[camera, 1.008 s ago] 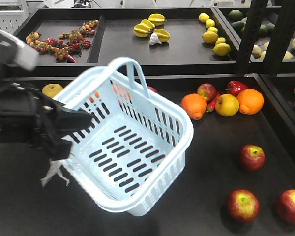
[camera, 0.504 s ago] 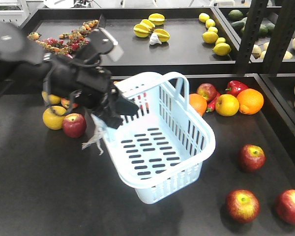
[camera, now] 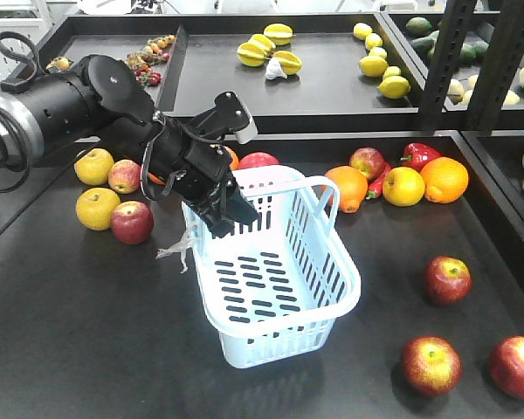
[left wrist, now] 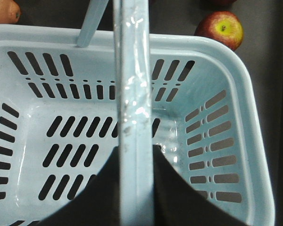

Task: Pick three apples into basket with both arms
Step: 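Lower the light-blue basket onto the table with the left gripper, then open the left gripper and withdraw it from the basket handle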

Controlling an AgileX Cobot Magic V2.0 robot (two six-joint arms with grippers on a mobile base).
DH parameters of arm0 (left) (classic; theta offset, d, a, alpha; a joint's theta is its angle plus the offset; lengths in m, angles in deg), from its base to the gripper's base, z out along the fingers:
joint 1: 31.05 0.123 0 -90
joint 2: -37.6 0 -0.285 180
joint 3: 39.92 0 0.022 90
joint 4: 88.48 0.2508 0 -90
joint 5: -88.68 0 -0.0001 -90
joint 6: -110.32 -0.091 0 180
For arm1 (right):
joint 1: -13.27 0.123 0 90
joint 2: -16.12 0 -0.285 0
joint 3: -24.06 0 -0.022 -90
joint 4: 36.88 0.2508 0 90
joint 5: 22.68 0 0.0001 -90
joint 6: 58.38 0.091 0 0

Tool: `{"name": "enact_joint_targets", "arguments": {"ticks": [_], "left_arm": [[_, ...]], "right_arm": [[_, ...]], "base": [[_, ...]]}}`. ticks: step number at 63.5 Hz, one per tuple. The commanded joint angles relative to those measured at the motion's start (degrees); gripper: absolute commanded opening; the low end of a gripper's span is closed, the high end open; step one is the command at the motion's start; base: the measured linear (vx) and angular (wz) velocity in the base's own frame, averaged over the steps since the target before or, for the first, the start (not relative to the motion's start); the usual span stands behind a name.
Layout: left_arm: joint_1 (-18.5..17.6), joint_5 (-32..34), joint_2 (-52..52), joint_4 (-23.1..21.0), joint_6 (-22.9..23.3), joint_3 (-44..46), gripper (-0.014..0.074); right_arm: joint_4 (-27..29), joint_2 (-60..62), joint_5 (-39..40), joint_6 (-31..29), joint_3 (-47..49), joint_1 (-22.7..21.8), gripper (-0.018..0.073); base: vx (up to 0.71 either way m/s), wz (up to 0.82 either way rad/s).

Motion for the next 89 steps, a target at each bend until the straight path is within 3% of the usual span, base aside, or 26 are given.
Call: {"name": "enact_joint_targets", "arguments": {"ticks": [1, 11, 30, 38, 43, 50, 60, 66, 80, 89], "left_arm": [[-0.2, 1.9, -3.2, -3.7, -0.3, 2.1, 0.0009], [-0.2, 1.8, -3.2, -3.8, -0.1, 2.1, 0.0085], [-0.2, 1.5, -3.2, -3.7, 0.4, 2.1, 0.0440], [-0.2, 0.7, -3.4, -3.7, 3.1, 2.2, 0.0500], [-0.2, -0.6, -4.0, -3.6, 6.0, 2.3, 0.0489], [-0.2, -3.3, -6.1, -2.5, 10.2, 2.3, 0.0408], [-0.2, -9.2, -11.3, -0.5, 15.4, 2.2, 0.0148], [-0.2, -9.3, -15.7, 1.4, 18.8, 1.9, -0.0006], [-0.2, -9.3, -28.0, 1.8, 21.2, 1.9, -0.0008], [-0.2, -9.1, -36.2, 1.7, 21.2, -3.5, -0.0008]], "right_arm": [[-0.6, 0.6, 3.9, -0.4, -0.7, -0.5, -0.0001], [-0.6, 0.6, 3.8, -0.4, -0.7, -0.5, -0.0001], [-0.6, 0.6, 3.8, -0.4, -0.7, -0.5, -0.0001], [-0.6, 0.6, 3.8, -0.4, -0.7, -0.5, -0.0001], [-0.6, 0.6, 3.8, -0.4, -0.7, -0.5, -0.0001], [-0.6, 0.6, 3.8, -0.4, -0.7, -0.5, -0.0001], [-0.6, 0.6, 3.9, -0.4, -0.7, -0.5, -0.0001], [-0.6, 0.6, 3.9, -0.4, -0.7, -0.5, -0.0001], [-0.6, 0.6, 3.9, -0.4, -0.7, -0.5, -0.0001], [-0.6, 0.6, 3.9, -0.4, -0.7, -0.5, -0.0001]], "base": [[0.00, 0.00], [0.00, 0.00], [0.00, 0.00], [0.00, 0.00], [0.00, 0.00], [0.00, 0.00], [0.00, 0.00], [0.00, 0.00], [0.00, 0.00], [0.00, 0.00]]}}
